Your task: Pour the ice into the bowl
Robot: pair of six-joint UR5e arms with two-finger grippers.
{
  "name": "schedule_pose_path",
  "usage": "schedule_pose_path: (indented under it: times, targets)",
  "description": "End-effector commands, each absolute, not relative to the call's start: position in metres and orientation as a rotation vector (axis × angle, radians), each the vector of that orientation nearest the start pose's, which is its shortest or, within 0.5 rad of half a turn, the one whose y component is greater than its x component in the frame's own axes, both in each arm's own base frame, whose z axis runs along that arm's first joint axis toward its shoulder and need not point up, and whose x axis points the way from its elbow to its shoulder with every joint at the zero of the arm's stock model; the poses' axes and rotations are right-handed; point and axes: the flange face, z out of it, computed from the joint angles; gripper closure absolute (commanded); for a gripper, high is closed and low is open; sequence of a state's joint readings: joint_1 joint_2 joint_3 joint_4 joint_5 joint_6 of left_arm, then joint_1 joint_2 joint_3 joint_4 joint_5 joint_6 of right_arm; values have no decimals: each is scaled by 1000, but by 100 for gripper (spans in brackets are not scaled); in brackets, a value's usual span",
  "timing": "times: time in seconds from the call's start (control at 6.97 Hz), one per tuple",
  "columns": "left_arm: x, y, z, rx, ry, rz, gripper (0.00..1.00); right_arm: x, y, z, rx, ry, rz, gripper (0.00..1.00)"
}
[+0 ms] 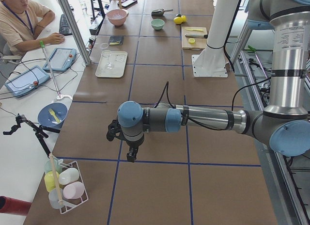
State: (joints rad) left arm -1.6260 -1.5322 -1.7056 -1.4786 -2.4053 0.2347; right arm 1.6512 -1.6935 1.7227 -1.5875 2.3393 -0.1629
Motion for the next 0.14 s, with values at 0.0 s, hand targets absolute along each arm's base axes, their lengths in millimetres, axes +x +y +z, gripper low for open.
schedule_pose_path:
  times: [0.0]
  targets:
    - [-85,-470,616,124,828,170,0,98,-434,643,103,-762,-86,0]
